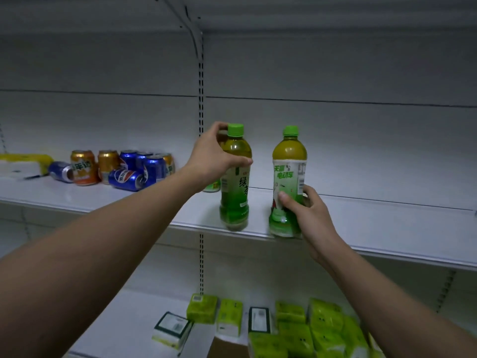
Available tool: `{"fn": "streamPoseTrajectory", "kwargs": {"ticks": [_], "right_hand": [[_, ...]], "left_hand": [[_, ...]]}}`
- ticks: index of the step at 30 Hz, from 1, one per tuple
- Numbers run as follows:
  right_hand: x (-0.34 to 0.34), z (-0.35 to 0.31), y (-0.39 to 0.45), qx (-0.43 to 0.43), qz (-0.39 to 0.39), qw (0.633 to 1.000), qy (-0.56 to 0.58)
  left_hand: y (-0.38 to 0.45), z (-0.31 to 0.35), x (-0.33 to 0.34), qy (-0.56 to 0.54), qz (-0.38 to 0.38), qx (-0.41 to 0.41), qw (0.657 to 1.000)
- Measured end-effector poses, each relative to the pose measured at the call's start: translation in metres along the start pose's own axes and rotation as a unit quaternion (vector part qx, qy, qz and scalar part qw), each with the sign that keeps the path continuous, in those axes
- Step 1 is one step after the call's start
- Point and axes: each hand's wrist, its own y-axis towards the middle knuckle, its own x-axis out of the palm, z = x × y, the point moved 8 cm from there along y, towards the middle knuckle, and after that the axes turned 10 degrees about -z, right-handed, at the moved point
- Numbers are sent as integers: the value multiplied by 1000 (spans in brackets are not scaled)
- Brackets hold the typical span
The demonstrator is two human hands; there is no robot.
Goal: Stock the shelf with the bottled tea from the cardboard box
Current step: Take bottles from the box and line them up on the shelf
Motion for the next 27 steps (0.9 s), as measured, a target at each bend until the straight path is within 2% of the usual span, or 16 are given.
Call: {"fn": "streamPoseTrajectory", "kwargs": {"ticks": [4, 15, 22, 27], "right_hand": [[-9, 9, 19, 6, 15, 1000, 24], [-14, 40, 44, 43, -37, 998, 29], [-13, 30, 38, 29, -59, 996, -67], [-15, 23, 34, 24, -34, 990, -138]], "left_hand": [[14, -12, 6, -7, 2, -18, 1000], [38, -44, 19, -66, -40, -46, 996], [34, -45, 36, -92, -61, -50, 993], [21, -55, 43, -102, -72, -70, 990]]}}
